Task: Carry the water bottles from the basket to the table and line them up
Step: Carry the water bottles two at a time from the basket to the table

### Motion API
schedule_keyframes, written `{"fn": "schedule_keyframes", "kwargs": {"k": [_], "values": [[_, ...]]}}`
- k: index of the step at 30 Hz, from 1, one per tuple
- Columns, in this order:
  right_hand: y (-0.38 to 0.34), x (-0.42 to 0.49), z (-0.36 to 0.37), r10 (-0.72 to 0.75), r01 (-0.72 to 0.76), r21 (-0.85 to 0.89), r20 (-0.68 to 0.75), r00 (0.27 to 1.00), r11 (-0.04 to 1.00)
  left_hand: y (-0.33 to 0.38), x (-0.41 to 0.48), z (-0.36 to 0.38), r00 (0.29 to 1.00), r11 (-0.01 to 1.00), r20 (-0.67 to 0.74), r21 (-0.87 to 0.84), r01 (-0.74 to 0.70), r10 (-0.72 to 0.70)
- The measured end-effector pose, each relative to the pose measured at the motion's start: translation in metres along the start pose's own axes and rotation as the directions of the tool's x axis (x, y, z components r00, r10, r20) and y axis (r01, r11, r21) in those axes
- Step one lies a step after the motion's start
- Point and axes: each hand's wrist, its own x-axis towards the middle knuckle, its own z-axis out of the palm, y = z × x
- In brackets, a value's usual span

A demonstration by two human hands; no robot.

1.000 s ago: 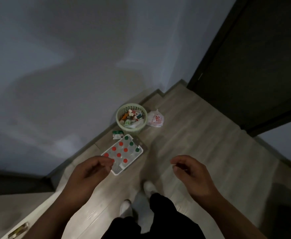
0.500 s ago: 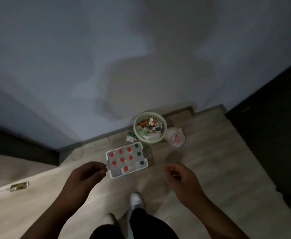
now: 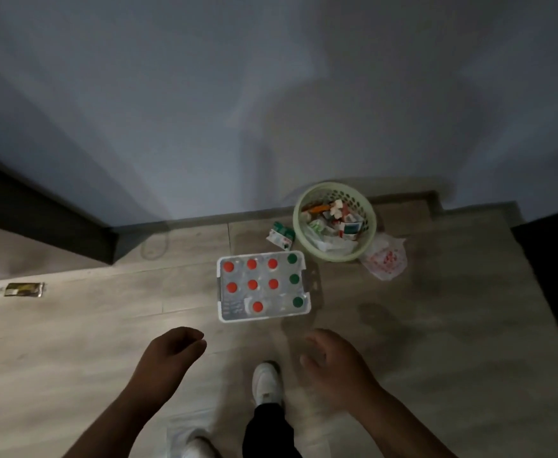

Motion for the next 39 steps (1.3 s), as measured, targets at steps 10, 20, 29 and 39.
{"fn": "schedule_keyframes", "kwargs": {"k": [10,20,29,39], "values": [[0.059,0.169,0.130,-0.030,0.028,0.053,0.033,0.999,0.998,-0.141,0.182,0.050,0.995,0.949,0.021,0.298,-0.098,0.096],[0.122,0.275,0.200,-0.212,0.211,-0.036,-0.017,0.977,0.977,-0.207,0.305,0.081,0.898,0.803,-0.045,0.469,-0.368,0.438],[0.143,0.324,0.225,-0.288,0.289,-0.056,0.027,0.957,0.956,-0.240,0.373,0.096,0.720,0.595,0.142,0.469,-0.653,0.679],[0.140,0.329,0.258,-0.208,0.202,-0.070,-0.099,0.973,0.977,-0.245,0.399,0.116,0.754,0.441,0.038,0.792,-0.423,0.656]]}}
